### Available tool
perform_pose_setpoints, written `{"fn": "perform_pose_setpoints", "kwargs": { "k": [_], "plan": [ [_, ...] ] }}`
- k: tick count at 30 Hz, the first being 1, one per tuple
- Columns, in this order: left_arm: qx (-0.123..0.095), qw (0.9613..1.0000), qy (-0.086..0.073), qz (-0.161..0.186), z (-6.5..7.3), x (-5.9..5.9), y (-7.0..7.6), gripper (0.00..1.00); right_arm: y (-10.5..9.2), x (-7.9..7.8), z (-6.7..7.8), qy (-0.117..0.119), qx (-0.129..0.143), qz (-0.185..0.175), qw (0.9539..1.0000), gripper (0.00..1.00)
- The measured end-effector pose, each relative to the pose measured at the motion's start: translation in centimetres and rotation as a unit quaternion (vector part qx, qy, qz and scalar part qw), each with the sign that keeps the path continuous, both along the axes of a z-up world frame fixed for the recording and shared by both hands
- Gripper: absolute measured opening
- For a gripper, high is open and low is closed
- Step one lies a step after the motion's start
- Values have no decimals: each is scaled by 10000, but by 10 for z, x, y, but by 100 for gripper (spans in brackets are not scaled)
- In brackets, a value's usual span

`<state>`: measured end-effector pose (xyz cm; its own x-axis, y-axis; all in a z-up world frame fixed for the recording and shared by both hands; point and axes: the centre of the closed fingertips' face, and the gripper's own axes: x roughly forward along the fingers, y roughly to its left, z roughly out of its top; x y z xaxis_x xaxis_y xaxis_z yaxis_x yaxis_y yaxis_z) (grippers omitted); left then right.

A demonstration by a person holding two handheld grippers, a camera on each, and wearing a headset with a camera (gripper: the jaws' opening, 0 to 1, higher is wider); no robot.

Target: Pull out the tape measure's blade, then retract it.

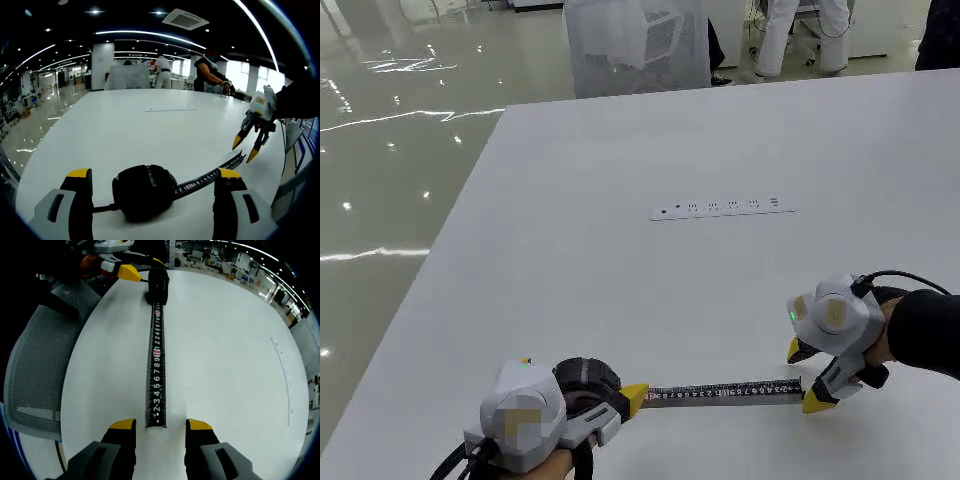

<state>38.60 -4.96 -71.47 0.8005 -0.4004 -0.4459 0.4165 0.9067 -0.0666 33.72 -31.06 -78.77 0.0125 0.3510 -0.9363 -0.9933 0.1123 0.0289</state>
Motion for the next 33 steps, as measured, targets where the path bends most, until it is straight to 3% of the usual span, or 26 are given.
{"fn": "perform_pose_setpoints", "kwargs": {
  "k": [11, 24, 29, 33],
  "plan": [
    [-67, 9999, 14, 113, -1, 0, 3, 99, -3, -3, -5, -43, -60, 98, 9999, 21],
    [-88, 9998, 39, 189, -6, -1, 5, 99, -1, -6, -5, 5, -51, -183, 9998, 11],
    [-73, 9998, 32, 198, -6, -1, 6, 99, -1, -6, -6, -135, -285, 4, 9995, 10],
    [-98, 9997, 45, 215, -8, -1, 7, 98, -2, -6, -5, -82, -363, -51, 9993, 10]
  ]
}}
